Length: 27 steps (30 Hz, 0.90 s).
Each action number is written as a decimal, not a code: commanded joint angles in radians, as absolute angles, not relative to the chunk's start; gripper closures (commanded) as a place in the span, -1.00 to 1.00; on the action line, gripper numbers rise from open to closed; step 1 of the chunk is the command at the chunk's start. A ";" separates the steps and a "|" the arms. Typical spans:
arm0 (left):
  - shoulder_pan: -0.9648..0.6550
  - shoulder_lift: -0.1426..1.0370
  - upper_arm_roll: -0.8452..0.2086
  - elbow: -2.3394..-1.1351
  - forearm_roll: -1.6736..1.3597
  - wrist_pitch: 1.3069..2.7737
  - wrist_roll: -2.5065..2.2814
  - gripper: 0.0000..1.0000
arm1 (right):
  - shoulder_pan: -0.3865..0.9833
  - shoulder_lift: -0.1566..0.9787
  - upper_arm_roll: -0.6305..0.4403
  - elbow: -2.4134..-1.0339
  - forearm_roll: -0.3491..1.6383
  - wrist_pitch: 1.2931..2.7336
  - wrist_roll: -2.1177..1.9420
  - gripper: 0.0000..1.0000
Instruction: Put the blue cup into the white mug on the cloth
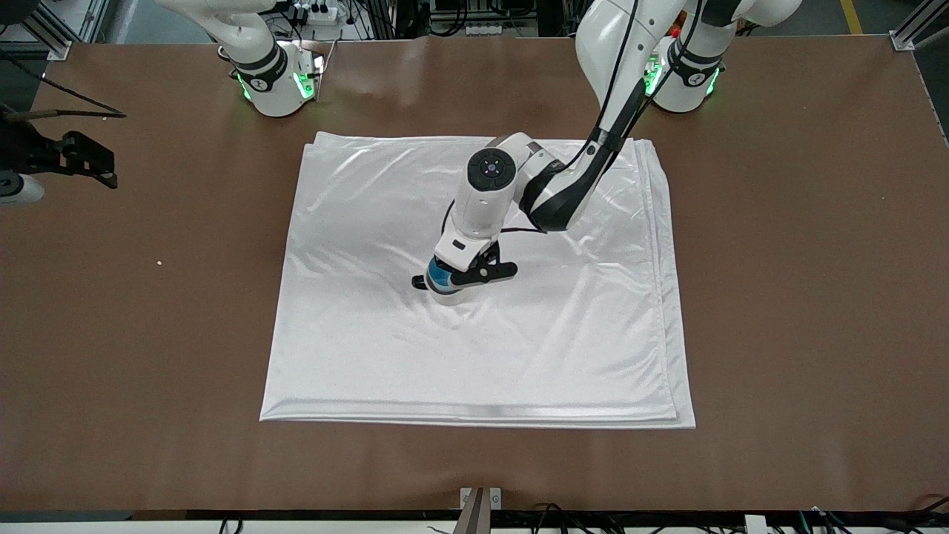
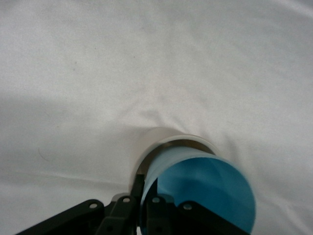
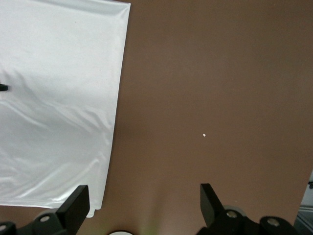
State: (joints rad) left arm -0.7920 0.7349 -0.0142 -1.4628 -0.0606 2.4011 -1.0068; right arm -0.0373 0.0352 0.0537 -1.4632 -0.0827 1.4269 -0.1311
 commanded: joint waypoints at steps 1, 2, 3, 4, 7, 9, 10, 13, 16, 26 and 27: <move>-0.804 0.735 -0.002 -1.454 -0.055 2.413 -1.063 0.25 | -0.069 0.028 0.061 -1.454 -0.035 1.407 -0.042 -1.00; -0.804 0.735 -0.002 -1.454 -0.055 2.413 -1.065 0.07 | -0.077 0.028 0.061 -1.454 -0.028 1.407 -0.026 -1.00; -0.804 0.733 -0.002 -1.454 -0.055 2.413 -1.065 -0.12 | -0.081 0.028 0.061 -1.454 -0.020 1.405 -0.014 -1.00; -0.805 0.733 -0.002 -1.454 -0.055 2.413 -1.065 -0.38 | -0.086 0.023 0.061 -1.456 -0.014 1.405 -0.011 -1.00; -0.805 0.730 -0.002 -1.454 -0.055 2.411 -1.065 -0.77 | -0.095 -0.002 0.060 -1.468 -0.008 1.414 -0.009 -1.00; -0.805 0.726 -0.002 -1.454 -0.052 2.413 -1.065 -0.86 | -0.095 -0.008 0.060 -1.471 -0.011 1.416 -0.008 -1.00; -0.805 0.724 -0.002 -1.454 -0.051 2.413 -1.063 -0.93 | -0.095 -0.009 0.060 -1.474 -0.011 1.417 -0.003 -1.00; -0.799 0.715 0.002 -1.454 -0.048 2.411 -1.062 -1.00 | -0.097 -0.028 0.060 -1.494 -0.009 1.434 0.024 -1.00; -0.793 0.706 0.023 -1.454 -0.046 2.411 -1.058 -1.00 | -0.095 -0.058 0.060 -1.535 -0.009 1.468 0.054 -1.00; -0.710 0.684 0.120 -1.465 -0.044 2.399 -0.931 -1.00 | -0.097 -0.127 0.058 -1.640 -0.006 1.569 0.055 -1.00; -0.689 0.681 0.118 -1.465 -0.044 2.395 -0.914 -1.00 | -0.097 -0.126 0.058 -1.638 -0.006 1.572 0.055 -1.00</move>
State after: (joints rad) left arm -0.7601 0.7151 0.1105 -1.4428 -0.0593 2.4086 -0.9902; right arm -0.0835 -0.0773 0.0526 -1.5781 -0.0255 1.5383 0.0358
